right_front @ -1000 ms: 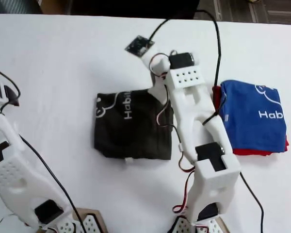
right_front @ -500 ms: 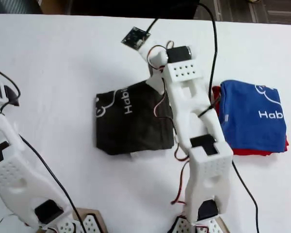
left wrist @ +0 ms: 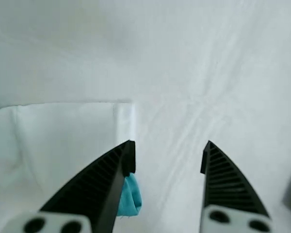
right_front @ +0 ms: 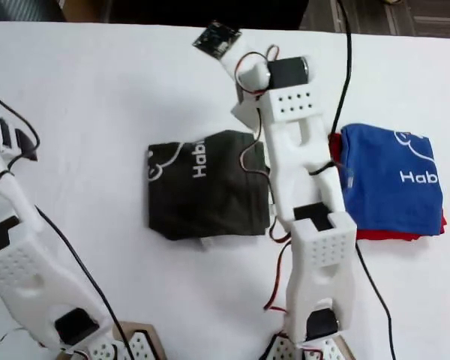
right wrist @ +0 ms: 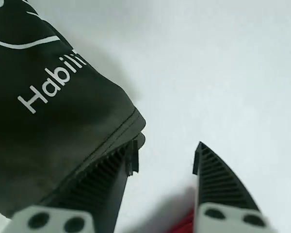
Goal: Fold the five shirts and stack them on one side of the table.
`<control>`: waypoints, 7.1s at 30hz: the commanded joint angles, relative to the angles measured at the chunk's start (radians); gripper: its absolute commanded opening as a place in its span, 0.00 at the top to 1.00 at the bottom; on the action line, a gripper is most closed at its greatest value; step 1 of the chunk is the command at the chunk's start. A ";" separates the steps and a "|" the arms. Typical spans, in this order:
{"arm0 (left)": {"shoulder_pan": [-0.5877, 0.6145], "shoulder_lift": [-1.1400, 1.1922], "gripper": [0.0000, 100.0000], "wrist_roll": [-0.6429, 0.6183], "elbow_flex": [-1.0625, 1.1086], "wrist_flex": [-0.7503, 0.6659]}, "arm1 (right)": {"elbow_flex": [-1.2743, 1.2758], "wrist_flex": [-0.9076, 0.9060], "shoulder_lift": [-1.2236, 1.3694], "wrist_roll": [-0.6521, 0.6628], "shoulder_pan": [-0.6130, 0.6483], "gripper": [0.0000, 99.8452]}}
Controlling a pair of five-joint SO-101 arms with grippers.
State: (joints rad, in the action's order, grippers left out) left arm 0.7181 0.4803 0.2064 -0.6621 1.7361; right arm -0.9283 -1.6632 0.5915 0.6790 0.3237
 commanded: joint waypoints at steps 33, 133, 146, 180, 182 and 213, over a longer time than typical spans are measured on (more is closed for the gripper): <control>0.081 -0.066 0.76 0.009 -0.002 0.000 | -0.265 0.081 0.308 0.341 0.202 0.80; -0.103 -0.068 0.75 0.012 0.091 0.048 | 0.404 0.082 0.099 -0.206 0.030 0.98; -0.772 -0.068 0.75 -0.186 0.358 -0.035 | 0.408 0.232 0.107 -0.276 -0.102 0.98; -1.028 0.405 0.75 -0.710 0.071 -0.229 | 0.402 0.236 0.097 -0.269 -0.177 0.98; -1.034 0.436 0.76 -0.710 -0.004 -0.183 | 0.400 0.237 0.096 -0.269 -0.180 0.98; -1.211 0.600 0.98 -0.569 -1.007 0.048 | 0.410 -0.027 -0.346 -0.210 -0.312 0.98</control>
State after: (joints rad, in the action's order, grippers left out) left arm -0.4680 1.0986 -0.3690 -1.5781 1.7699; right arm -0.5140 -1.6602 0.3644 0.4641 0.0307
